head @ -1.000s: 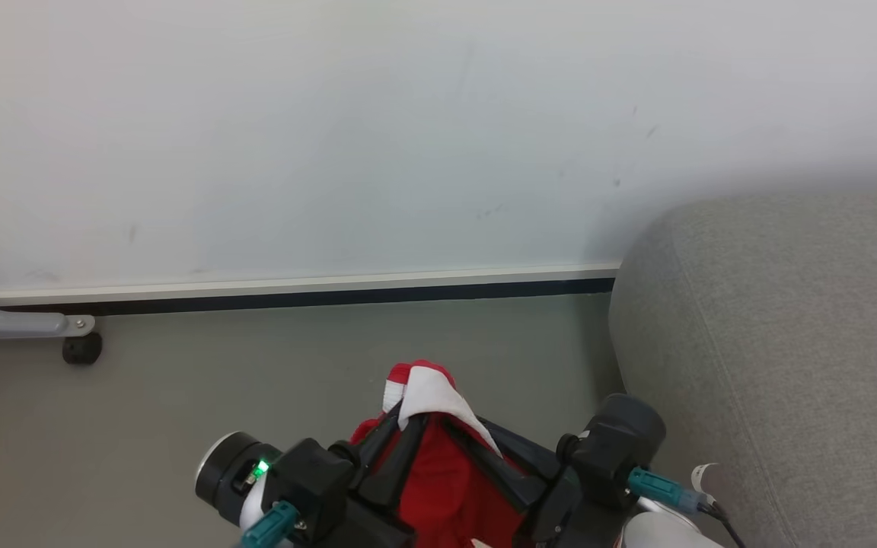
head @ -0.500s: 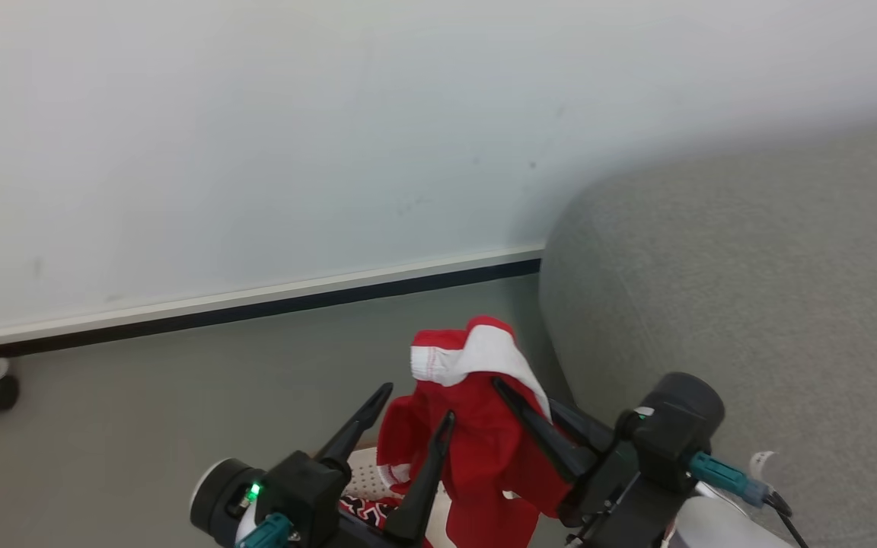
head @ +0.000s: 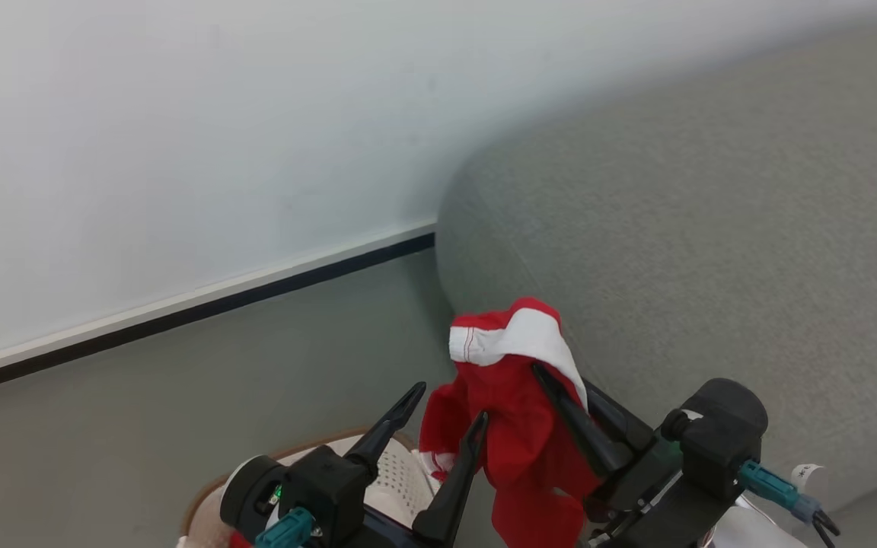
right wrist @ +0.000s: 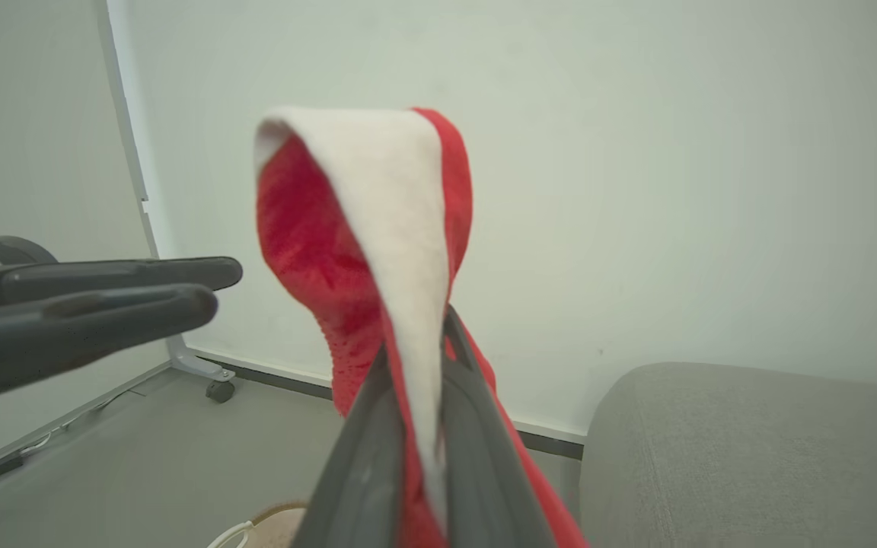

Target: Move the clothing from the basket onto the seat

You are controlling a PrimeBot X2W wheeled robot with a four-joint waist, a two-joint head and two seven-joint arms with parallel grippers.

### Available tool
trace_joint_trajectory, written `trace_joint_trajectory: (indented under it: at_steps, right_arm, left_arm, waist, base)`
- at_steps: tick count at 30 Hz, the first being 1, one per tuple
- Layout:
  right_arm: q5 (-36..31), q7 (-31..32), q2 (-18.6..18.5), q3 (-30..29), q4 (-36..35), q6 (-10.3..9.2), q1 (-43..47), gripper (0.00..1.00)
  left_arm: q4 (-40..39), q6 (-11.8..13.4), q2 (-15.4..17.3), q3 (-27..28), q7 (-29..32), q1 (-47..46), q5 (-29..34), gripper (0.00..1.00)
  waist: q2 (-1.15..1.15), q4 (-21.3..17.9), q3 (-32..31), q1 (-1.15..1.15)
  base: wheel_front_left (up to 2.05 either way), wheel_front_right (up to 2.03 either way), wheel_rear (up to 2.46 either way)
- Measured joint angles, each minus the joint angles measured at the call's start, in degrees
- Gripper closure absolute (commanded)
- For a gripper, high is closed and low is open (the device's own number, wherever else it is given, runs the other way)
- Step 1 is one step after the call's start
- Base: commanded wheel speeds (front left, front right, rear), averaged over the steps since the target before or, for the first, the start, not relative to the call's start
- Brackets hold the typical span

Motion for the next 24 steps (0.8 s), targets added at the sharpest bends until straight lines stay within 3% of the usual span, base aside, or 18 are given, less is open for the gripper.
trace_joint_trajectory:
  at_steps: [5, 13, 18, 24]
  right_arm:
    - [2.0, 0.0, 0.3, -1.7, -0.5, -0.04, -1.1, 1.0]
    - [9.6, 0.0, 0.9, -11.6, 3.3, -2.22, -3.9, 1.0]
    - [14.7, 0.5, 2.9, -18.8, 9.1, -3.09, -12.6, 1.0]
    - [20.9, 1.8, 1.9, -30.0, 18.6, -4.14, -27.0, 1.0]
  left_arm:
    - [-1.5, 1.0, 0.4, 0.9, 0.2, 0.0, 0.7, 0.0]
    - [-2.0, 1.0, -0.7, -1.9, 2.6, -1.5, 2.5, 0.0]
    - [-2.1, 1.5, -1.2, -2.4, 3.6, -2.7, 2.5, 0.0]
    - [-2.1, 2.0, -1.8, -3.2, 4.0, -3.3, 3.6, 0.0]
  waist:
    - [0.0, -3.7, 2.0, 0.0]
    - [0.0, -6.6, 7.2, 0.0]
    - [0.01, -6.2, 11.2, 0.01]
    - [0.01, -4.3, 15.6, 0.01]
  base:
    - [0.0, 0.0, 0.0]
    - [0.0, 0.0, 0.0]
    - [0.0, 0.0, 0.0]
    - [0.0, 0.0, 0.0]
